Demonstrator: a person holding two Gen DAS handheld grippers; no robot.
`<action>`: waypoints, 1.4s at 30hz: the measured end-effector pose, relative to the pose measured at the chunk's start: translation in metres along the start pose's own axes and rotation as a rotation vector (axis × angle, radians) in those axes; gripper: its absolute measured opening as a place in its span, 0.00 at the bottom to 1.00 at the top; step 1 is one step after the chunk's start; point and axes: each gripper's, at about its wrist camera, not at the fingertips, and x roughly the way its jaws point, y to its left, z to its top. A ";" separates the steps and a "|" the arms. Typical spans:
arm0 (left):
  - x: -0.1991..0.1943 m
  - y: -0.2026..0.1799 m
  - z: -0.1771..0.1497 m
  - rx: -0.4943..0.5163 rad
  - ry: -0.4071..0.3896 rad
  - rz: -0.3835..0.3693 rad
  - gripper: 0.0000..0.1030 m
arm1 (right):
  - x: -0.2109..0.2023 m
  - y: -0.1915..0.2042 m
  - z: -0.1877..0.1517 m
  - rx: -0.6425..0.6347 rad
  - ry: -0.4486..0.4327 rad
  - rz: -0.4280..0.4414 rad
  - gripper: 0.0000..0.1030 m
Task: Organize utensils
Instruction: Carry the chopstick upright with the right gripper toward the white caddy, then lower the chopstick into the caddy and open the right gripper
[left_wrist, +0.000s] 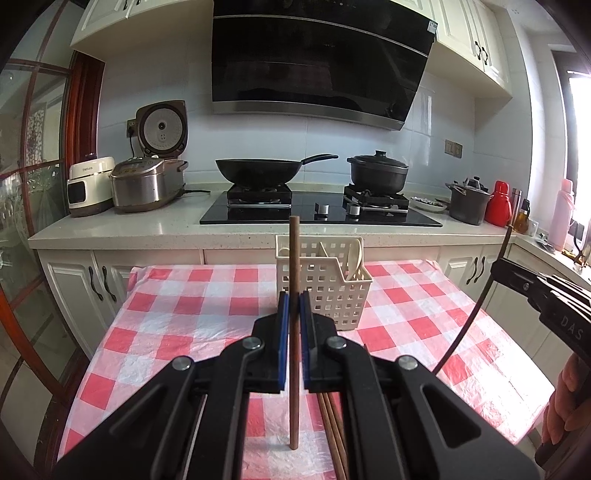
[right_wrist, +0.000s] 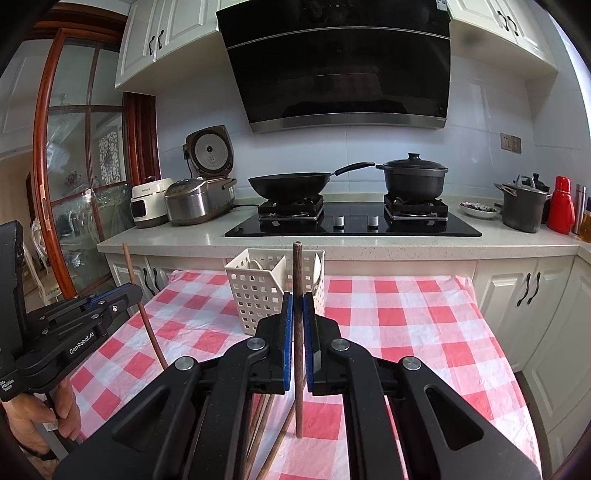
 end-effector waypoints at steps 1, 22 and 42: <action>0.001 -0.001 0.001 0.005 -0.002 0.000 0.06 | 0.001 0.000 0.001 -0.004 0.001 0.001 0.06; 0.041 0.009 0.119 0.031 -0.025 -0.067 0.06 | 0.060 0.000 0.088 -0.041 -0.036 0.011 0.06; 0.120 -0.002 0.236 0.024 -0.084 -0.052 0.06 | 0.145 -0.011 0.162 0.006 -0.045 0.049 0.06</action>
